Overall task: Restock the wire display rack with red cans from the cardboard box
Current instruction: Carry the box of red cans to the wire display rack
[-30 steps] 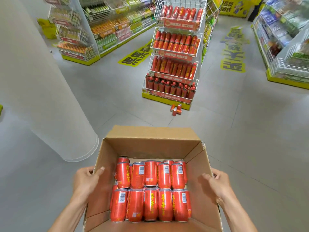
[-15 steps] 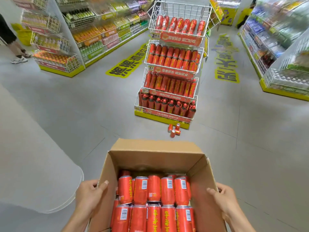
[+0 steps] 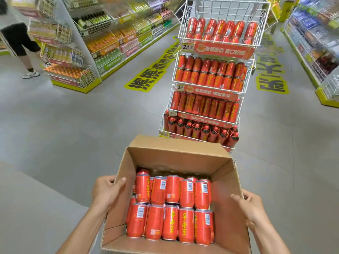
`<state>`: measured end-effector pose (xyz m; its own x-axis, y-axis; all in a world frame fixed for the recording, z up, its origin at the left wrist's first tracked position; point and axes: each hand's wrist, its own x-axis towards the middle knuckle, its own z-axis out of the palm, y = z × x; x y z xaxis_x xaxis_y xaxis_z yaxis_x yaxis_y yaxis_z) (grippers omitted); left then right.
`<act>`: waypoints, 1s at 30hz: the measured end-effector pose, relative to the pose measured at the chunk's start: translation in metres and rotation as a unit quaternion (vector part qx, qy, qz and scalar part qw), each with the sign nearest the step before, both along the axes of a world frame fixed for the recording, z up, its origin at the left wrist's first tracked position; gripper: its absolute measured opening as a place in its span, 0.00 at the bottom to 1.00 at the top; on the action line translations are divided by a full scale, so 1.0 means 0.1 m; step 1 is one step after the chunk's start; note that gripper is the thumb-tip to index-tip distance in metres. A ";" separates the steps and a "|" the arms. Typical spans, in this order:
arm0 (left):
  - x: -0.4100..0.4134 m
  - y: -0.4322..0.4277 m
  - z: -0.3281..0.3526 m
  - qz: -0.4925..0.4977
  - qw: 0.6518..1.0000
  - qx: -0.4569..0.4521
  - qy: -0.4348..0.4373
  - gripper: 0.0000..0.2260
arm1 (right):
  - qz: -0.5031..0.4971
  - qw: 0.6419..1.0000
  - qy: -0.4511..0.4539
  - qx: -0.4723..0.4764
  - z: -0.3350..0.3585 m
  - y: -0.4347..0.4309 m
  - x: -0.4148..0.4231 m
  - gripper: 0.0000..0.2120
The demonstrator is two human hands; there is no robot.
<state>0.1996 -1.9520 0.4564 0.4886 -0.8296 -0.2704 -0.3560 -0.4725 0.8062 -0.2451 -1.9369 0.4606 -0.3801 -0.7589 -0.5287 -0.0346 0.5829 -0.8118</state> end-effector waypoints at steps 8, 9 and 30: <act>0.35 -1.61 -0.14 0.016 1.000 0.012 -0.016 0.15 | 0.001 1.000 0.005 0.008 -0.11 -1.85 0.29 0.09; 0.37 -1.77 -0.11 0.009 0.999 0.008 -0.030 0.18 | 0.003 1.000 0.006 0.010 -0.10 -2.04 0.31 0.09; 0.69 -5.69 -1.23 -0.177 0.981 0.041 -0.070 0.25 | -0.127 0.991 0.036 0.019 -1.14 -4.74 0.90 0.13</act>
